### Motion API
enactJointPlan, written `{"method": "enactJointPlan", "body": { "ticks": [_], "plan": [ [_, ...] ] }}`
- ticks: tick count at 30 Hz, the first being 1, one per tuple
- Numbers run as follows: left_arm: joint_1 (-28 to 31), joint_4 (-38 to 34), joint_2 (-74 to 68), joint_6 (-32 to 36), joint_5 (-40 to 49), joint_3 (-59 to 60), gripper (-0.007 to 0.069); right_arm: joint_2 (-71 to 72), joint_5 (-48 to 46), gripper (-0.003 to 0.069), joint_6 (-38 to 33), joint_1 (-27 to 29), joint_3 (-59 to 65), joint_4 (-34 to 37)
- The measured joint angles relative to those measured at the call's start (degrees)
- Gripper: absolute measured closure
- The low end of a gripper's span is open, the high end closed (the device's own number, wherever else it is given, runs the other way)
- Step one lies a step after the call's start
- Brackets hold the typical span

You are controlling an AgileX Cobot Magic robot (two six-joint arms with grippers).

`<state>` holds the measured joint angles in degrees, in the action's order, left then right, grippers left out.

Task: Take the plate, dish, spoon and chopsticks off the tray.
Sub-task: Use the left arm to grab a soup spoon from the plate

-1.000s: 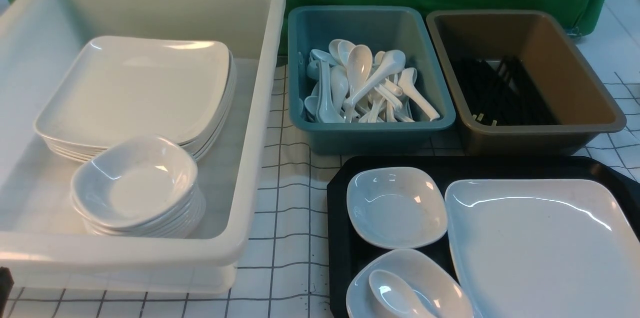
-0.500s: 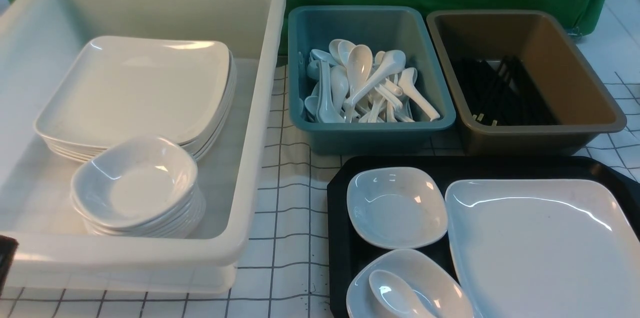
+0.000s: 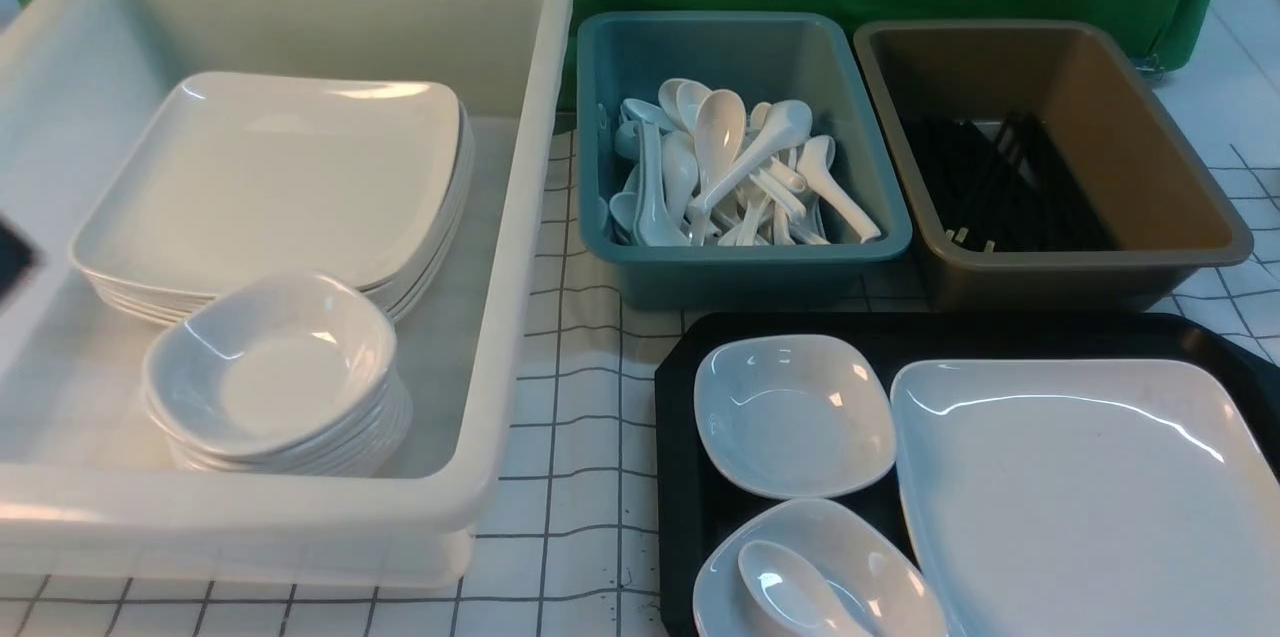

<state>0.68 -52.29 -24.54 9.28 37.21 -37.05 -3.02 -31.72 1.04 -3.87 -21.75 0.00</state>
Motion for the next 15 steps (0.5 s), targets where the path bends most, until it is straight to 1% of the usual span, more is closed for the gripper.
{"method": "enactJointPlan", "body": {
  "ticks": [2, 3, 4, 5, 6, 8, 9, 10, 11, 12, 14, 15],
  "plan": [
    [0.0, 3.3, -11.2, 3.3, 15.2, -5.7, 0.0605, 0.0, 0.0, 0.0569, 0.0, 0.0, 0.0, 0.0],
    [0.0, 3.3, -13.2, 3.3, 16.5, -6.1, 0.0605, 0.0, 0.0, 0.0568, 0.0, 0.0, 0.0, 0.0],
    [0.0, 4.4, -19.0, 6.4, 24.2, -8.5, 0.0605, 0.0, 0.0, 0.0566, 0.0, 0.0, 0.0, 0.0],
    [-0.3, 4.1, -25.0, 8.3, 28.7, -10.0, 0.0605, 0.0, 0.0, 0.0564, 0.0, 0.0, 0.0, 0.0],
    [-0.3, 4.0, -26.6, 8.5, 29.4, -10.2, 0.0605, 0.0, 0.0, 0.0563, 0.0, 0.0, 0.0, 0.0],
    [-1.8, 1.2, -33.4, 11.9, 30.9, -10.9, 0.0605, 0.0, 0.0, 0.0559, 0.0, 0.0, 0.0, 0.0],
    [-3.9, -1.1, -37.3, 14.1, 31.1, -11.1, 0.0605, 0.0, 0.0, 0.0558, 0.0, 0.0, 0.0, 0.0],
    [-3.9, -1.1, -37.3, 14.1, 31.1, -11.1, 0.0605, 0.0, 0.0, 0.0557, 0.0, 0.0, 0.0, 0.0],
    [-7.1, -4.7, -40.9, 16.8, 31.1, -11.2, 0.0605, 0.0, 0.0, 0.0556, 0.1, 0.0, 0.0, 0.0],
    [-12.1, -7.2, -43.3, 18.9, 30.4, -11.2, 0.0605, 0.0, 0.0, 0.0552, 0.1, 0.0, 0.0, 0.0],
    [-15.5, -8.2, -44.8, 19.5, 29.2, -11.3, 0.0605, 0.0, 0.0, 0.0550, 0.1, 0.0, 0.0, 0.0],
    [-21.4, -9.0, -47.0, 19.7, 26.0, -11.6, 0.0604, 0.0, 0.0, 0.0546, 0.1, 0.0, 0.0, 0.0]
  ]
}}
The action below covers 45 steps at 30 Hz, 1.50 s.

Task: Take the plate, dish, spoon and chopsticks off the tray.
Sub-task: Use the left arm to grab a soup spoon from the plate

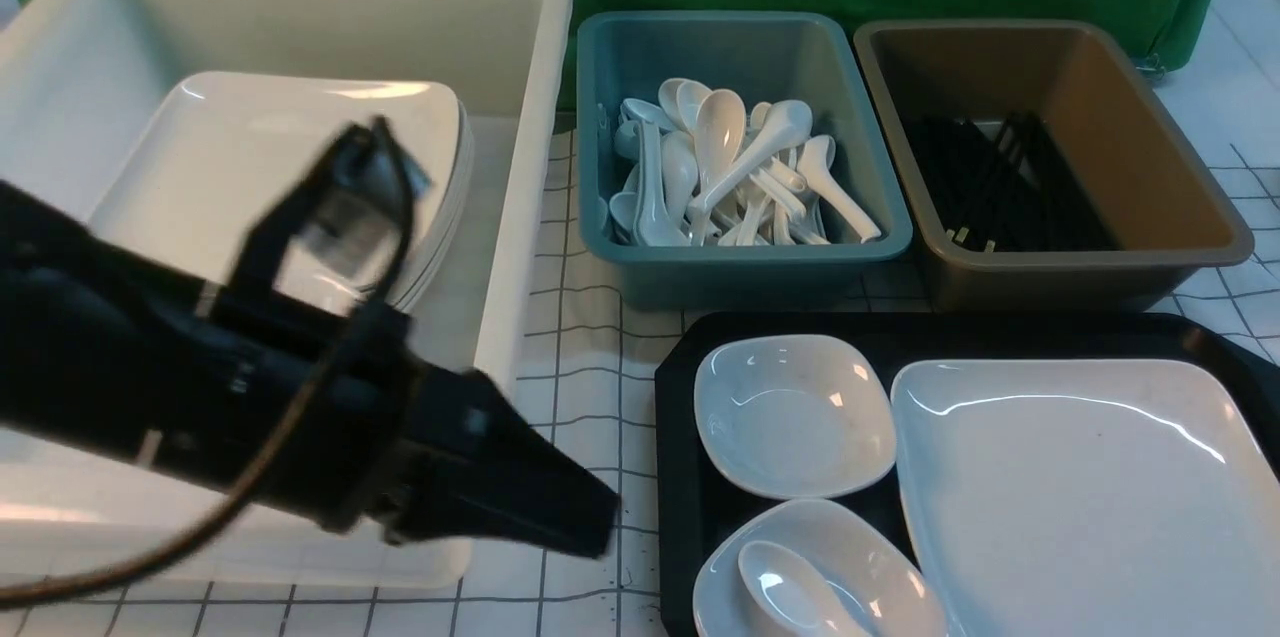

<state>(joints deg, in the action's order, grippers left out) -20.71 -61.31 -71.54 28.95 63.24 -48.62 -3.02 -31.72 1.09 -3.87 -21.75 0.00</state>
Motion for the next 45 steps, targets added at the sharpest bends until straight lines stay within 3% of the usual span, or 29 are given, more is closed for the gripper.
{"method": "enactJointPlan", "body": {
  "ticks": [6, 12, 17, 18, 23, 26, 31, 36, 45],
  "plan": [
    [-18.1, 0.8, -9.6, -1.9, -11.9, -1.5, 0.0571, 0.0, 0.0, 0.0537, 0.0, 0.0, 0.0, 0.0],
    [-25.4, 3.3, -18.6, -2.1, -10.0, -8.9, 0.0470, 0.0, 0.0, 0.0536, 0.0, 0.0, 0.0, 0.0],
    [-29.8, 15.3, -26.8, -0.6, -9.1, -20.5, 0.0291, 0.0, 0.0, 0.0534, 0.1, 0.0, 0.0, 0.0],
    [-29.9, 15.3, -27.1, -0.6, -9.2, -20.9, 0.0291, 0.0, 0.0, 0.0533, 0.1, 0.0, 0.0, 0.0],
    [-35.0, 29.5, -33.2, 6.6, -11.8, -27.9, 0.0167, 0.0, 0.0, 0.0533, 0.1, 0.0, 0.0, 0.0],
    [-38.4, 37.8, -35.3, 12.8, -14.4, -28.3, 0.0152, 0.0, 0.0, 0.0531, 0.2, 0.0, 0.0, 0.0],
    [-42.9, 51.2, -37.8, 15.3, -20.9, -28.3, 0.0147, 0.0, 0.0, 0.0526, 0.2, 0.0, 0.0, 0.0],
    [-43.5, 53.5, -38.9, 15.7, -28.7, -28.3, 0.0147, 0.0, 0.0, 0.0519, 0.2, 0.0, 0.0, 0.0],
    [-43.5, 53.6, -41.9, 15.8, -31.9, -28.3, 0.0148, 0.0, 0.0, 0.0504, 0.2, 0.0, 0.0, 0.0]
  ]
}}
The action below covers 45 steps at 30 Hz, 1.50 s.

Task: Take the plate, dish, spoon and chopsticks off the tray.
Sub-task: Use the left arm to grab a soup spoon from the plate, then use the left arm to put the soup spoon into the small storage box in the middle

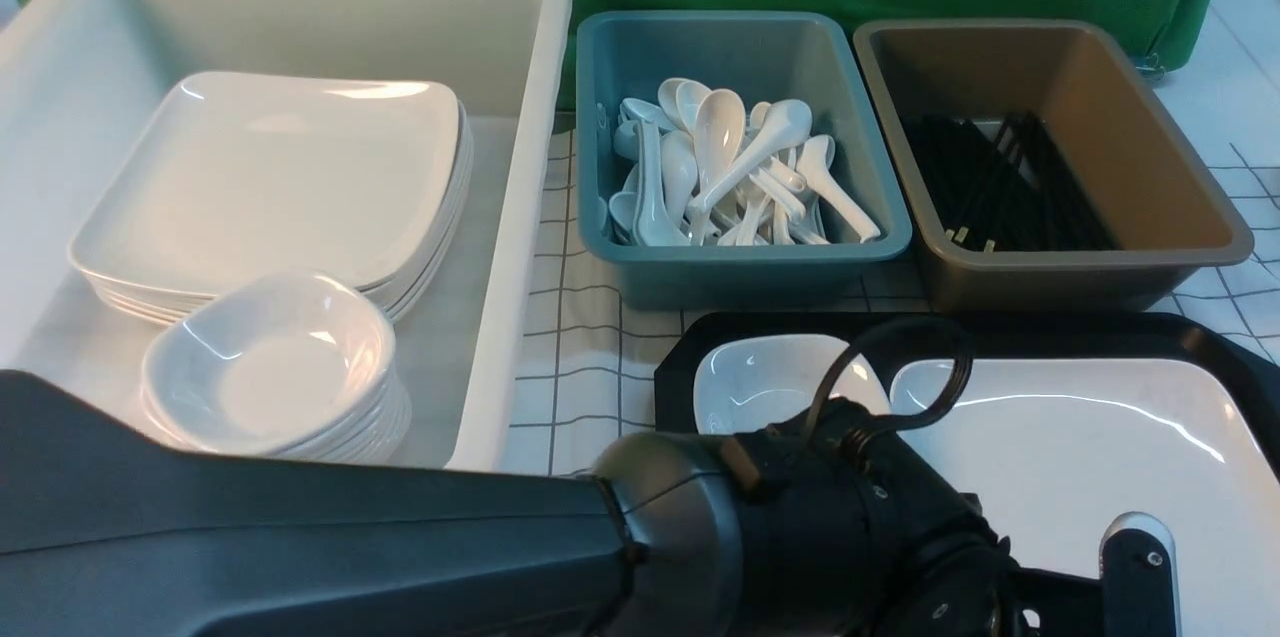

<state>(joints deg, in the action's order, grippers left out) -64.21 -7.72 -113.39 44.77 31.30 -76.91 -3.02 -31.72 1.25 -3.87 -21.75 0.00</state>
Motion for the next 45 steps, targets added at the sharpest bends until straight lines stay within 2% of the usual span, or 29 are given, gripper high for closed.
{"method": "enactJointPlan", "body": {
  "ticks": [4, 7, 8, 11, 14, 21, 25, 27, 31, 32, 38, 41, 45],
  "plan": [
    [0.0, 0.0, -1.1, -0.1, -1.0, 0.0, 0.0184, 0.0, 0.0, 0.0498, 0.0, 0.0, 0.0, 0.0],
    [0.0, 0.3, -1.1, -3.3, -1.9, -0.1, 0.0302, 0.0, 0.0, 0.0487, 0.0, 0.0, 0.0, 0.0],
    [0.0, 0.3, -0.9, -4.1, -2.0, -0.1, 0.0377, 0.0, 0.0, 0.0482, 0.0, 0.0, 0.0, 0.0],
    [0.0, 0.0, 0.4, -4.7, -1.2, -0.1, 0.0539, 0.0, 0.0, 0.0476, 0.0, 0.0, 0.0, 0.0],
    [0.0, -0.1, 3.0, -5.3, -1.0, -0.1, 0.0604, 0.0, 0.0, 0.0473, 0.0, 0.0, 0.0, 0.0],
    [0.2, -0.1, 13.9, -9.6, -7.1, 0.0, 0.0607, 0.0, 0.0, 0.0465, 0.0, 0.0, 0.0, 0.0],
    [3.4, 0.1, 21.4, -13.8, -11.9, 0.0, 0.0607, 0.0, 0.0, 0.0461, 0.0, 0.0, 0.0, 0.0],
    [6.4, 0.1, 23.7, -19.9, -12.1, 0.0, 0.0607, 0.0, 0.0, 0.0460, 0.0, 0.0, 0.0, 0.0],
    [14.4, 0.1, 25.9, -40.1, -8.6, 0.0, 0.0607, 0.0, 0.0, 0.0460, 0.0, 0.0, 0.0, 0.0],
    [16.1, 0.1, 25.9, -43.4, -7.5, 0.3, 0.0607, 0.0, 0.0, 0.0460, 0.0, 0.0, 0.0, 0.0],
    [24.4, -2.1, 22.0, -55.5, -4.5, 3.0, 0.0607, 0.0, 0.0, 0.0460, 0.0, 0.0, 0.0, 0.0],
    [27.9, -7.7, 20.8, -55.7, -7.8, 3.0, 0.0607, 0.0, 0.0, 0.0460, 0.0, 0.0, 0.0, 0.0],
    [30.6, -10.3, 20.8, -53.6, -19.9, 3.0, 0.0607, 0.0, 0.0, 0.0460, 0.0, 0.0, 0.0, 0.0]
  ]
}}
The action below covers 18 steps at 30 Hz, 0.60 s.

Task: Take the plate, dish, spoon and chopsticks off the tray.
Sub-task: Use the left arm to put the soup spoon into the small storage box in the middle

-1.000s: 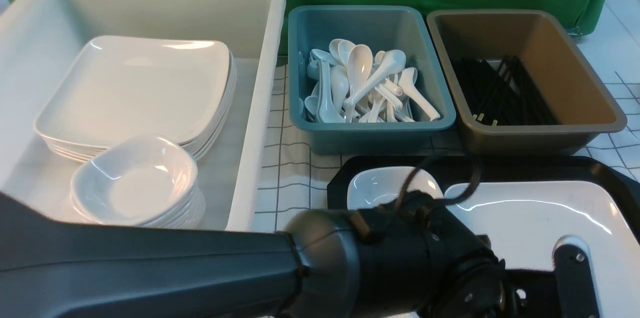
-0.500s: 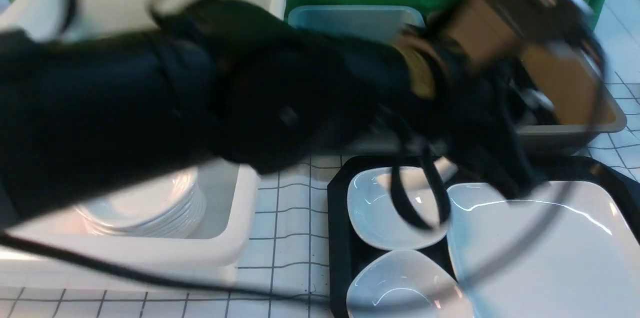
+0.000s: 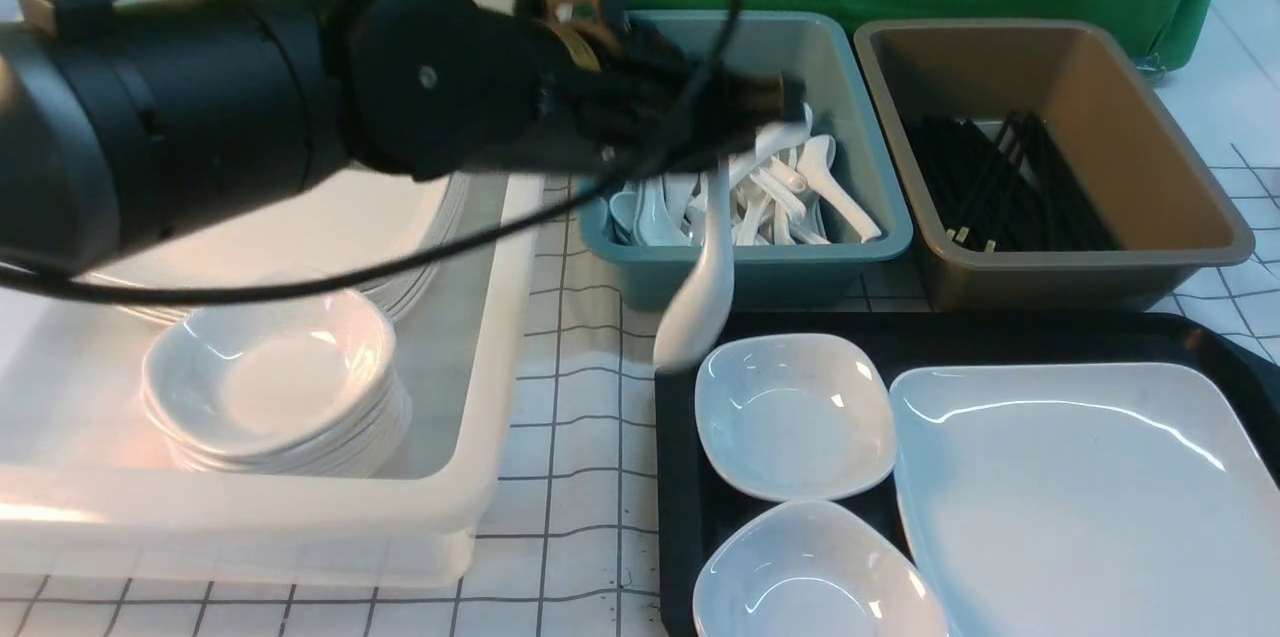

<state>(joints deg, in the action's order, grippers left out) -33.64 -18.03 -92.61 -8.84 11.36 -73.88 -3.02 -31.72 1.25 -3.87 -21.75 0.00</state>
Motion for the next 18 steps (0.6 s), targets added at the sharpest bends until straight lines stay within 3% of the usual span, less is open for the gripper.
{"method": "enactJointPlan", "body": {
  "ticks": [4, 7, 11, 13, 18],
  "plan": [
    [3.5, 2.8, -0.9, 0.8, -22.1, -0.1, 0.0607, 0.0, 0.0, 0.0456, 0.0, 0.0, 0.0, 0.0],
    [5.3, 3.0, -2.2, -1.3, -28.4, -0.1, 0.0607, 0.0, 0.0, 0.0453, 0.0, 0.0, 0.0, 0.0],
    [6.1, 3.1, -4.3, -8.3, -28.8, -0.3, 0.0606, 0.0, 0.0, 0.0450, 0.0, 0.0, 0.0, 0.0],
    [6.6, 4.5, -7.3, -13.3, -26.2, -2.7, 0.0606, 0.0, 0.0, 0.0446, 0.0, 0.0, 0.0, 0.0],
    [6.7, 11.1, -12.3, -17.8, -17.1, -11.6, 0.0599, 0.0, 0.0, 0.0441, 0.0, 0.0, 0.0, 0.0]
  ]
}}
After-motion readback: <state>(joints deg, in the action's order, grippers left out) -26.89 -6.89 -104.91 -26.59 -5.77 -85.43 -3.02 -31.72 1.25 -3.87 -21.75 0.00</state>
